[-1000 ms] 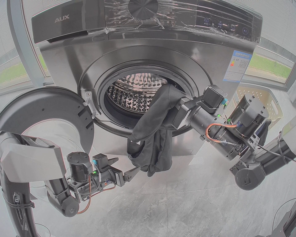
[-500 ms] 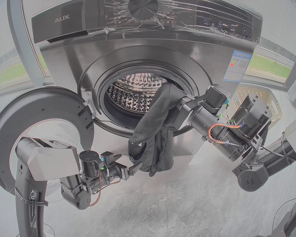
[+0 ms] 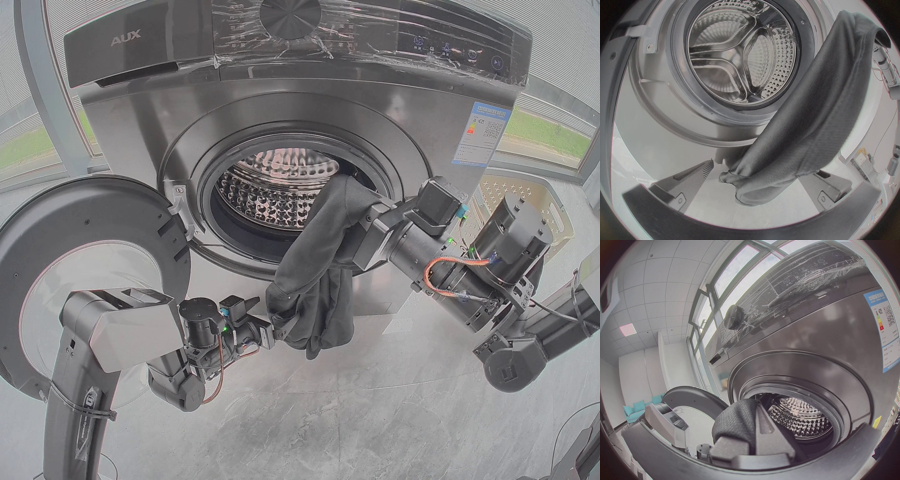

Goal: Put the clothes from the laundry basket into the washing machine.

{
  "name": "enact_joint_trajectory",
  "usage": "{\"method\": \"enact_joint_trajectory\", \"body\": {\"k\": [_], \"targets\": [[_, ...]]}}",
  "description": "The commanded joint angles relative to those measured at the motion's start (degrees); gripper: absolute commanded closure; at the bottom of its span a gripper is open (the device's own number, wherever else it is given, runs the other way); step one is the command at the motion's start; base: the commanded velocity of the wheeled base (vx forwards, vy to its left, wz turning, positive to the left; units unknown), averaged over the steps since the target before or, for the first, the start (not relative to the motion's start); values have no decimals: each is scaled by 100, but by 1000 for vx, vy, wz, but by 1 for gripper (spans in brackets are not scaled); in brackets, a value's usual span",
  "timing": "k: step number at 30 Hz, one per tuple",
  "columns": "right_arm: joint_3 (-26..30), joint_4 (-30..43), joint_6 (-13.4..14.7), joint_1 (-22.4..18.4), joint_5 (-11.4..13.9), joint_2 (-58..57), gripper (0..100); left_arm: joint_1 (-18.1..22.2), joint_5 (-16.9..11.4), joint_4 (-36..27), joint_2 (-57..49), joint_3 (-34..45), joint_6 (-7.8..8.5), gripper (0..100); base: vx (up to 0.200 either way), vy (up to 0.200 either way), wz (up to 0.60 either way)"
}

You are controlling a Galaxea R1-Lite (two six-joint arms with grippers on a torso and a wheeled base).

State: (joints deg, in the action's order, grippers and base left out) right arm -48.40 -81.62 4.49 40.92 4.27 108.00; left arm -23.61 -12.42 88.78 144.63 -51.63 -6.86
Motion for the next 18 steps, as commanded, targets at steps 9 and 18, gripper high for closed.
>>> {"method": "enact_joint_trajectory", "body": {"k": [9,18], "targets": [[146,-47,8,-85,4,-7,100,-188,-111,34,-14,-23,10,100,0,0,0],[1016,-83,96,-867,-101,-68,100,-117,-67,25,-1842,1181,10,100,0,0,0]]}}
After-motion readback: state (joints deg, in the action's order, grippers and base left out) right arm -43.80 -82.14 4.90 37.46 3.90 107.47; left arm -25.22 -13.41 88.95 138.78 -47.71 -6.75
